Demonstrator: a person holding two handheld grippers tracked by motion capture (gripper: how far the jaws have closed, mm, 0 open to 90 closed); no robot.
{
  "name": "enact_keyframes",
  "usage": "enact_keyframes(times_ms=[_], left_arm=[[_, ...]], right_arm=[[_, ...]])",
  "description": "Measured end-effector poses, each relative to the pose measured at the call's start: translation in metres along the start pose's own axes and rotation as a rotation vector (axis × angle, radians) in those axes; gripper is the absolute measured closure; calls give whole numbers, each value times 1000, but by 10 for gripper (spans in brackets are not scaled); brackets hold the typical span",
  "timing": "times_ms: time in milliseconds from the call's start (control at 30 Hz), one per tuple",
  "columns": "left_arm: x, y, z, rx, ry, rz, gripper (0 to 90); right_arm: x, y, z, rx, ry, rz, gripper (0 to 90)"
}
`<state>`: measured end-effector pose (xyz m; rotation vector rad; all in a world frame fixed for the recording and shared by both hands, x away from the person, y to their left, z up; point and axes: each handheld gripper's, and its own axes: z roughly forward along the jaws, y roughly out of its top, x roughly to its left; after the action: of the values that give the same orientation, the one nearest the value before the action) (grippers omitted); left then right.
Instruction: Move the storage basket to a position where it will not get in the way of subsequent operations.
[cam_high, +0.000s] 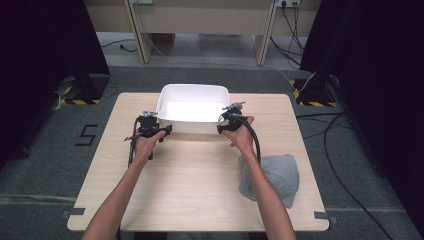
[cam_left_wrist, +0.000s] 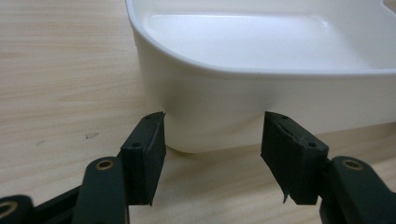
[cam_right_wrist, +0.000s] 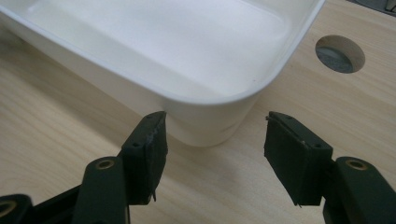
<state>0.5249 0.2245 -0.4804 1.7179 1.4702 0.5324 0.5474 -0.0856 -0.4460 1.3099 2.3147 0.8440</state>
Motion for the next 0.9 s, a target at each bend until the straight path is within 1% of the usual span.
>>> enact_keyframes(times_ms=[67,133,200,300,400,433,500,533,600,633,667,733,833,867,900], left_arm=[[0,0,2,-2,-3,-19,397],[1,-1,4,7,5,-18,393],[2,-2,5,10,3,-30,387],[4,-2,8,10,16,-20,401],[7,-3,9,9,26,-43,404],[8,-3,10,9,30,-42,404],[8,-4,9,10,36,-25,398],[7,-5,7,11,27,-21,387],[6,-7,0,11,1,-25,363],[4,-8,-3,2,-10,-33,363],[3,-11,-9,11,-24,-23,358],[1,-15,-16,22,-32,-5,345],[-2,-24,-32,19,-63,-8,329],[-4,-28,-40,6,-74,-10,325],[-6,-30,-45,6,-81,-5,321]], right_arm=[[-2,1,2,-3,-13,12,397],[-4,2,3,0,-14,20,389],[-4,3,4,6,-21,15,386],[-5,4,5,14,-40,15,388],[-5,6,6,17,-44,15,386],[-5,7,5,18,-45,16,386],[-5,7,5,14,-45,16,379],[-6,7,3,14,-40,18,375],[-6,6,-2,14,-36,10,368],[-6,6,-6,3,-29,11,368],[-7,4,-10,-9,-21,10,368],[-7,0,-21,-20,1,3,361],[-6,-9,-39,-38,29,-31,350],[-6,-13,-45,-43,41,-41,346],[-6,-18,-53,-58,55,-54,344]])
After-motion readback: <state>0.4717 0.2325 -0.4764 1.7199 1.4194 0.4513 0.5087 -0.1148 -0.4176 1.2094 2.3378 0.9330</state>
